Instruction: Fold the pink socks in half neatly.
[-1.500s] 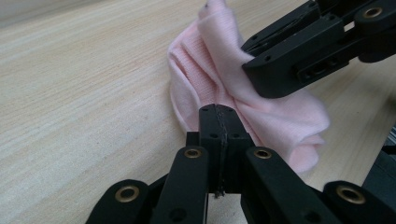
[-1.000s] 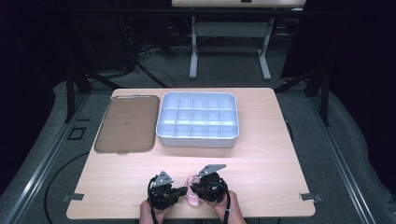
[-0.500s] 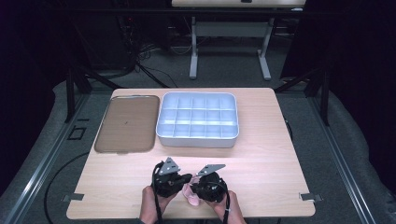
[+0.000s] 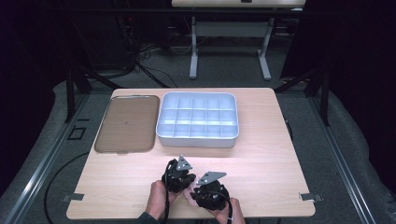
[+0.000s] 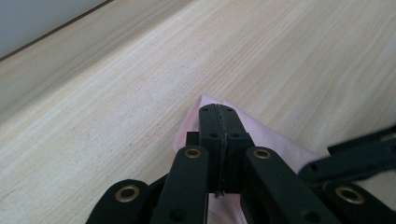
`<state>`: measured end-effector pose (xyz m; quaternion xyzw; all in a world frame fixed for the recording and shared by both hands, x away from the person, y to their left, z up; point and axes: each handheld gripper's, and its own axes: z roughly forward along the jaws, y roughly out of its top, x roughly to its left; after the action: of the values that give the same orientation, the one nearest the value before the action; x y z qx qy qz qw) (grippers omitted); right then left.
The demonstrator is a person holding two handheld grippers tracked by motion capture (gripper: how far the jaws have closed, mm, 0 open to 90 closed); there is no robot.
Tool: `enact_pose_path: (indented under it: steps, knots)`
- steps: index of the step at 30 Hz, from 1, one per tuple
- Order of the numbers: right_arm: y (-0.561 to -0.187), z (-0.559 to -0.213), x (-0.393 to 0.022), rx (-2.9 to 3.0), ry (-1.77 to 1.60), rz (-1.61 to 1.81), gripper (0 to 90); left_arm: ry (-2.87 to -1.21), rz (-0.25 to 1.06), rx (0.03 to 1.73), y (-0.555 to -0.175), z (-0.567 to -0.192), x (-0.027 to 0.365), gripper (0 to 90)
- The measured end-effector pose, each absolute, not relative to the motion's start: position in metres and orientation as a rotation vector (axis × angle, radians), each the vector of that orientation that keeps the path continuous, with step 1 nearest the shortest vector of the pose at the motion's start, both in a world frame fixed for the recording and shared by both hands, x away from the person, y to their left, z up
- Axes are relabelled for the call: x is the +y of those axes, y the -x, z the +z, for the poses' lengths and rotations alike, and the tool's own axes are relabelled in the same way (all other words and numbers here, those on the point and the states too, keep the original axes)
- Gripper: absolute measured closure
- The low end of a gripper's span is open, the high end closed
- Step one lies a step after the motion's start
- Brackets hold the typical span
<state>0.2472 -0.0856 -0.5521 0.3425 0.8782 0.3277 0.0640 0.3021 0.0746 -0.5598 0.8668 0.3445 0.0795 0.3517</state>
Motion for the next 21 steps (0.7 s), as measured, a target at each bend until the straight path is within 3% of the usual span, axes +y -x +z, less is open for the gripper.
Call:
enact_pose_path:
  steps: [8, 16, 17, 19, 21]
  knots:
    - [-0.243, -0.561, -0.076, 2.664, -0.913, 0.943, 81.4, -2.196, 0.174, 0.911, -0.303, -0.563, 0.080, 90.0]
    - [-0.248, -0.560, -0.084, 2.682, -0.964, 0.923, 79.9, -2.157, 0.119, 0.918, -0.306, -0.567, 0.087, 90.0]
    - [-0.249, -0.561, -0.085, 2.676, -0.971, 0.966, 77.6, -2.155, 0.122, 0.919, -0.305, -0.567, 0.086, 90.0]
    - [-0.253, -0.560, -0.087, 2.712, -0.964, 1.046, 62.7, -2.164, 0.144, 0.917, -0.304, -0.566, 0.085, 90.0]
    - [-0.256, -0.554, -0.094, 2.725, -0.995, 1.084, 58.6, -2.170, 0.156, 0.911, -0.303, -0.566, 0.084, 90.0]
